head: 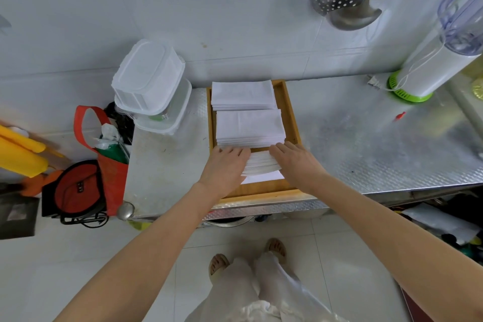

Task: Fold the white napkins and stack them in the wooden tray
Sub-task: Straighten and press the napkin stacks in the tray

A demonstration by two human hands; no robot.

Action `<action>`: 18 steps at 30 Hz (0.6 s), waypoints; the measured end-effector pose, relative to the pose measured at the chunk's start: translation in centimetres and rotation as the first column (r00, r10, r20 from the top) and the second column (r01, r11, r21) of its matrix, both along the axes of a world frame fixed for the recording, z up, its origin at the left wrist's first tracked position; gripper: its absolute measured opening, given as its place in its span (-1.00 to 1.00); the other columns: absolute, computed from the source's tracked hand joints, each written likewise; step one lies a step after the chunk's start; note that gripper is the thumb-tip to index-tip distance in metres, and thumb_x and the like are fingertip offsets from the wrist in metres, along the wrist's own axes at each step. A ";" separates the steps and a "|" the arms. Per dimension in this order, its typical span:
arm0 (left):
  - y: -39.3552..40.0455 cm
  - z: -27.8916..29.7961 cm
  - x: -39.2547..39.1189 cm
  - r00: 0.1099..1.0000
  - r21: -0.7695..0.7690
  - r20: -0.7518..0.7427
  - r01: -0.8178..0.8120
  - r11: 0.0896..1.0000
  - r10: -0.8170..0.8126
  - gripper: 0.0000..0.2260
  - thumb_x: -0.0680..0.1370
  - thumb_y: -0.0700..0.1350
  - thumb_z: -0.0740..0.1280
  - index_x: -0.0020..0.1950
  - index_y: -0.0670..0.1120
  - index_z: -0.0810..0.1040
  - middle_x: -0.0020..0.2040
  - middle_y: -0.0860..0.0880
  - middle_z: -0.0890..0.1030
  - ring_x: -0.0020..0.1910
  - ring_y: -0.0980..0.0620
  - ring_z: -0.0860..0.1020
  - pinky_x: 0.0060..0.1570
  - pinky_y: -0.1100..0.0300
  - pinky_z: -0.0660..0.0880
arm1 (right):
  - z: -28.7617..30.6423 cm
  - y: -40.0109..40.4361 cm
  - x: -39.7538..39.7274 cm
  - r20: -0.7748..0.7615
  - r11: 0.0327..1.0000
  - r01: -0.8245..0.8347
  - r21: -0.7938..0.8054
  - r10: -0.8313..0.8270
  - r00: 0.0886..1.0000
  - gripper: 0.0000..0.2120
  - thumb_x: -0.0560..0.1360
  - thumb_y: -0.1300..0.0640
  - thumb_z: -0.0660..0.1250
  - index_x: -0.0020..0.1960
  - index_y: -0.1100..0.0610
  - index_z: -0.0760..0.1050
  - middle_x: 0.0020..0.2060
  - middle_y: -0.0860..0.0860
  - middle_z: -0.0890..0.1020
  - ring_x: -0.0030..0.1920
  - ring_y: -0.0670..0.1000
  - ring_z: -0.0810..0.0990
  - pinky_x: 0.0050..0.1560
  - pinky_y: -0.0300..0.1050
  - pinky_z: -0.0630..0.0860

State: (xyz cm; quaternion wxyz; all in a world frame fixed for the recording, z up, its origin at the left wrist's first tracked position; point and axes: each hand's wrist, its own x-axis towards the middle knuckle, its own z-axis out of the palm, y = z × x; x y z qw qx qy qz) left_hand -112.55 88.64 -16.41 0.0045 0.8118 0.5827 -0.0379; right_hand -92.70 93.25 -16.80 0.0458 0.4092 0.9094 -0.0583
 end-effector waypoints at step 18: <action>3.0 -0.4 -1.6 0.603 -0.671 0.512 -0.163 0.723 0.611 -0.70 0.57 0.09 0.29 -0.12 -0.14 0.52 -0.29 0.00 0.44 -0.31 0.07 0.40 -0.31 0.24 0.29 | -0.4 2.4 0.5 -0.220 0.441 0.386 -0.810 -0.840 0.497 -0.73 0.50 0.14 0.37 0.15 0.17 0.43 -0.01 0.11 0.55 -0.01 0.09 0.56 0.02 0.02 0.58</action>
